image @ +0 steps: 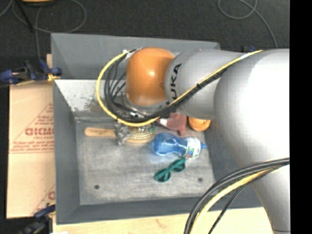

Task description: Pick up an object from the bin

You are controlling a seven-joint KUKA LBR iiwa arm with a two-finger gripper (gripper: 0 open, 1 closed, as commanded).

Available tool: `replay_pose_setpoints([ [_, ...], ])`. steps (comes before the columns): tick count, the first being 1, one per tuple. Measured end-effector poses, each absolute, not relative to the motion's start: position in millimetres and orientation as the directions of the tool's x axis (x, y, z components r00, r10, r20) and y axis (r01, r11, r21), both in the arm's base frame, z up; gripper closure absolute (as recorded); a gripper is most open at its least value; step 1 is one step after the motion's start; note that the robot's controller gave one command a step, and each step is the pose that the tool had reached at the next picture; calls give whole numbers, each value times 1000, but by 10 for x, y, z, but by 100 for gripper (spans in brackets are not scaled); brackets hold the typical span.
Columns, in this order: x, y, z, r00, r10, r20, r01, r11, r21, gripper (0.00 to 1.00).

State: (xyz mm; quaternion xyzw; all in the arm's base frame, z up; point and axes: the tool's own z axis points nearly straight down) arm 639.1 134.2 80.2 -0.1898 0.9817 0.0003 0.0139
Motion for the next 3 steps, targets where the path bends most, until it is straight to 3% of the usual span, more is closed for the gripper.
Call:
replay_pose_setpoints([
  [3,6390,1341,802,-930,-366,-27,-366,930,-3,100],
])
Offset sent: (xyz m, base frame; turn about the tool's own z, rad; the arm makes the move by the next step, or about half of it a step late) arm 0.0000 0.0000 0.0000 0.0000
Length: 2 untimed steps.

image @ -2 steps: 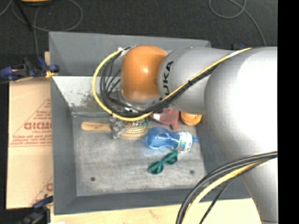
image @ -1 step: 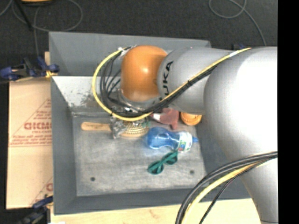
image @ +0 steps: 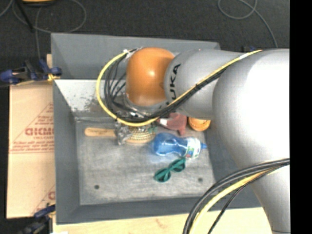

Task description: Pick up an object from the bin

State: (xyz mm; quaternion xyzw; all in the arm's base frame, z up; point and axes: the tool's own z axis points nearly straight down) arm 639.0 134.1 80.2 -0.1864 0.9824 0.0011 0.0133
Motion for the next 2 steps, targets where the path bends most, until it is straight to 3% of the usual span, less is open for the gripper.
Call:
replay_pose_setpoints([
  [1,6477,1332,2283,-906,-424,-9,-424,906,-2,100],
  [2,6468,1334,2266,-906,-424,-6,-424,906,0,100],
])
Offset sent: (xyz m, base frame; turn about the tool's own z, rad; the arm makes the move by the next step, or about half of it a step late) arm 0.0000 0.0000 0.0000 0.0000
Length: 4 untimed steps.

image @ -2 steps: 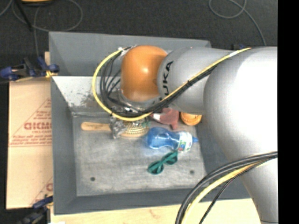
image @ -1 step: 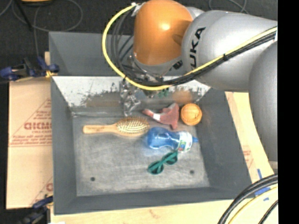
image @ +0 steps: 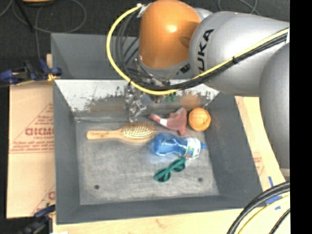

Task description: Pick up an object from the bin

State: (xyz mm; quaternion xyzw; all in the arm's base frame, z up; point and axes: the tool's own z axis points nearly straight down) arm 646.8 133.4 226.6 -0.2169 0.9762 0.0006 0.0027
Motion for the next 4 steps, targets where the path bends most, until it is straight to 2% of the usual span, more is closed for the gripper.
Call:
replay_pose_setpoints([
  [1,6403,1292,1782,-920,-391,-5,-391,920,1,0],
  [2,6405,1293,1785,-920,-391,-6,-391,920,1,0],
  [3,6427,1301,1492,-895,-446,-12,-446,895,-4,0],
  [4,6515,1532,741,-778,-628,-9,-628,778,-2,100],
])
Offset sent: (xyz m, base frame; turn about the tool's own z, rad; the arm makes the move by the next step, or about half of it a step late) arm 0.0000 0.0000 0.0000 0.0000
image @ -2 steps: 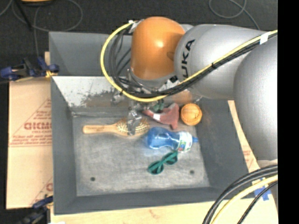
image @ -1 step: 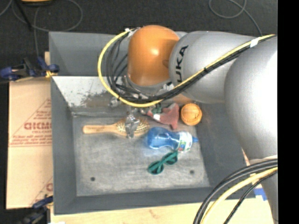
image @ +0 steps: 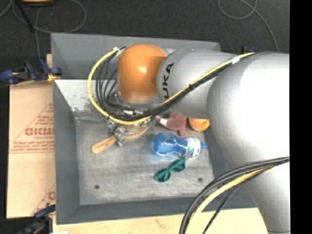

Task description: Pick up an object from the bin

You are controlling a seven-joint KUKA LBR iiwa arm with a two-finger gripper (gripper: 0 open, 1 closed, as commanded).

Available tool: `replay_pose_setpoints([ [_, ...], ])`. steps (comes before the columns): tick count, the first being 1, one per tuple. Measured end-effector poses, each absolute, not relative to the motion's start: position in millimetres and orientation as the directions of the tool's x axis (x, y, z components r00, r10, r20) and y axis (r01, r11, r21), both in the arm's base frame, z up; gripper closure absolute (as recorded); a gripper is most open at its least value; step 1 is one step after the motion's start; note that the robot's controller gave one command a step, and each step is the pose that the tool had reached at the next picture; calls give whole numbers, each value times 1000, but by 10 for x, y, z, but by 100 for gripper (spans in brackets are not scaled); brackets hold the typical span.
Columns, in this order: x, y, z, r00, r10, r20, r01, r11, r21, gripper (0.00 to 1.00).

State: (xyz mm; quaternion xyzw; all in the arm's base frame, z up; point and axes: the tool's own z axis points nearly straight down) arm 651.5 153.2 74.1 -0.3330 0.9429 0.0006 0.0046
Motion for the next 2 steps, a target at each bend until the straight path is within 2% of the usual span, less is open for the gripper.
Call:
replay_pose_setpoints([
  [1,6515,1531,741,-779,-627,-9,-627,779,-2,100],
  [2,6135,1421,2557,-584,-812,-5,-812,584,-4,100],
])
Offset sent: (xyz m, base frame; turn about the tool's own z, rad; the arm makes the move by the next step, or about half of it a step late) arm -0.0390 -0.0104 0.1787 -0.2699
